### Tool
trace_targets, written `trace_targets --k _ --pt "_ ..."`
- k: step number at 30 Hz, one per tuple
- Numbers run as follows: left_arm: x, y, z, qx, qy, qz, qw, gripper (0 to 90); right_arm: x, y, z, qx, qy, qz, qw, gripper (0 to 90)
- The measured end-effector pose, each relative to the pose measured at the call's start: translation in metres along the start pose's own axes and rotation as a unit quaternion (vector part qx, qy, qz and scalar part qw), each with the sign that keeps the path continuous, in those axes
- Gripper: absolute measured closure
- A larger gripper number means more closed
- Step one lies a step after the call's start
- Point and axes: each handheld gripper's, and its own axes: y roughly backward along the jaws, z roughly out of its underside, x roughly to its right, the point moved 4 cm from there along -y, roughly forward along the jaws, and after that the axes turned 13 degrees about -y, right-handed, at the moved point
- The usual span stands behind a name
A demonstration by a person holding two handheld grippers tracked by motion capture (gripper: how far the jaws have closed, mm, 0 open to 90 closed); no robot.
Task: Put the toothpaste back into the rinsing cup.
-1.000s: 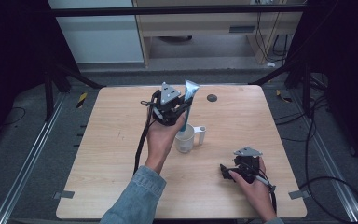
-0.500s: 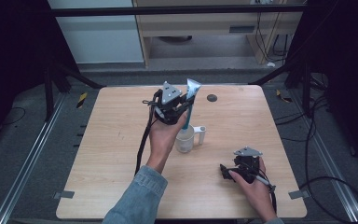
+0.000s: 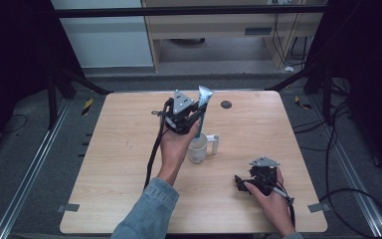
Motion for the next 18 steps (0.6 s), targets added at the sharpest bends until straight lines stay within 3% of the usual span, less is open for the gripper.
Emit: trace_targets --k 11,13,18 --pt "-0.002 -0.006 0.015 -0.001 0.011 0.001 0.9999 77.5 0.0 0.0 0.0 0.0 -0.001 0.0 1.0 1.7" --pt "-0.003 -0.007 0.021 0.0 0.019 -0.01 0.9998 77.5 0.0 0.0 0.0 0.0 0.0 0.0 1.0 1.7" --pt "-0.004 -0.009 0.03 0.001 0.03 -0.004 0.9995 77.5 0.0 0.0 0.0 0.0 -0.001 -0.001 1.0 1.7"
